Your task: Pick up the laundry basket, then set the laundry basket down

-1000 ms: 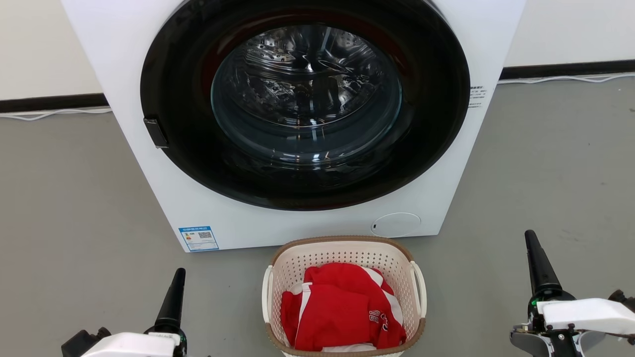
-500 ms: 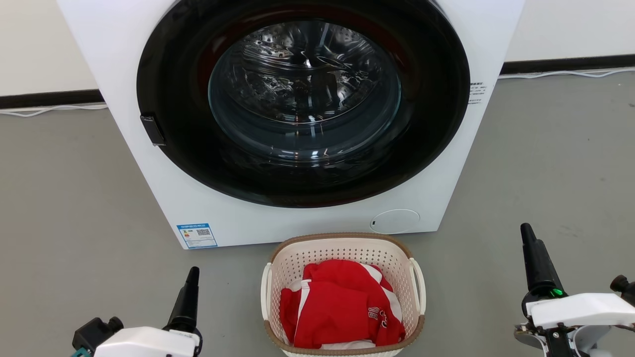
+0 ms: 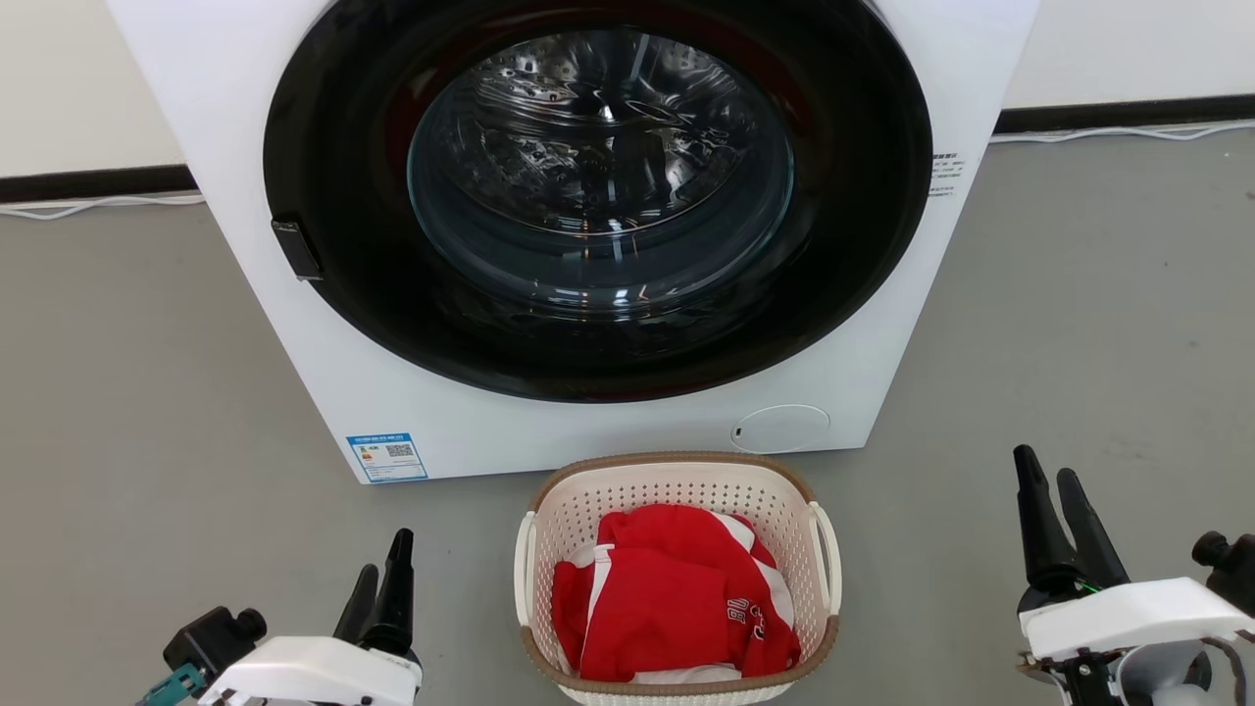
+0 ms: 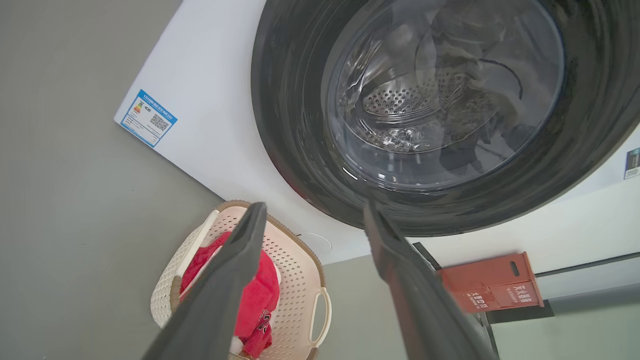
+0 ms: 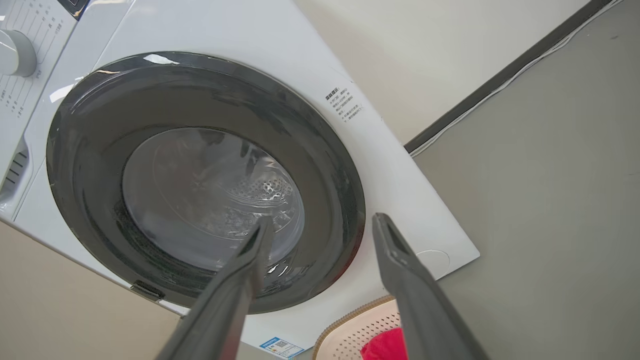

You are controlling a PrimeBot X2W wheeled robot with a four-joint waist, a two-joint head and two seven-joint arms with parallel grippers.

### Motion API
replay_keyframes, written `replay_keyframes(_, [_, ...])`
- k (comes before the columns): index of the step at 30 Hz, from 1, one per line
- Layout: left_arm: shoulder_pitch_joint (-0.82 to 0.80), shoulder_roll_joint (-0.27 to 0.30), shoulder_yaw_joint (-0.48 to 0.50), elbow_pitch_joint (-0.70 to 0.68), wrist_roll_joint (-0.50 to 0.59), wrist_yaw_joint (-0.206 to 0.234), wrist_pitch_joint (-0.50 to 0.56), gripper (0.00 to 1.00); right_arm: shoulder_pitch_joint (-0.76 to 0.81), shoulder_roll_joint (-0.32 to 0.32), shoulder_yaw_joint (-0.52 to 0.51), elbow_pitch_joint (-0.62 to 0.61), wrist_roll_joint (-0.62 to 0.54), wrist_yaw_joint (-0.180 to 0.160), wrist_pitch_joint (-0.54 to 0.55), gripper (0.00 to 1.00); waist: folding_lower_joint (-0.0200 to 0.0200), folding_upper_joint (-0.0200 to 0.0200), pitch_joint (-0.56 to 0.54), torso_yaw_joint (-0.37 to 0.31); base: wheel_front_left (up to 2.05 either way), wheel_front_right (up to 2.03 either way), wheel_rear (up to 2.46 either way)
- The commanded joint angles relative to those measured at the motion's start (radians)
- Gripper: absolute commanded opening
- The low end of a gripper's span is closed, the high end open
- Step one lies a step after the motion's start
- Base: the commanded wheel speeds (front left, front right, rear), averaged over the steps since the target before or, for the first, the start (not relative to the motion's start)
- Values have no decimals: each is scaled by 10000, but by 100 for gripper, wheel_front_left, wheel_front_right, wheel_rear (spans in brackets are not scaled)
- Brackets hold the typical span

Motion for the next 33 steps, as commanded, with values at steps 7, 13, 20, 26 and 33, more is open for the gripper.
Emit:
replay_keyframes(7, [-671,101,59,-58,1048,113,-312,100,-422,-316,295,-156,-1143,45,-341,100,-1,0,85,27,0,0,0])
replay_keyframes(13, [-664,109,63,-136,1638,175,-488,100,-424,-341,357,-281,-1920,49,-516,100,-1,0,59,38,0,0,0])
replay_keyframes(20, [-570,118,-25,-190,2665,304,-694,100,-355,-403,481,-376,-2811,53,-720,100,-1,0,-40,13,0,0,0])
replay_keyframes(26, [-487,126,-17,-336,3658,448,-870,100,-281,-442,537,-473,-3565,57,-895,100,-1,0,-88,-3,0,0,0])
replay_keyframes(33, [-505,137,-73,-297,4754,521,-1105,100,-231,-509,611,-621,-4562,61,-1127,100,-1,0,-59,0,0,0,0])
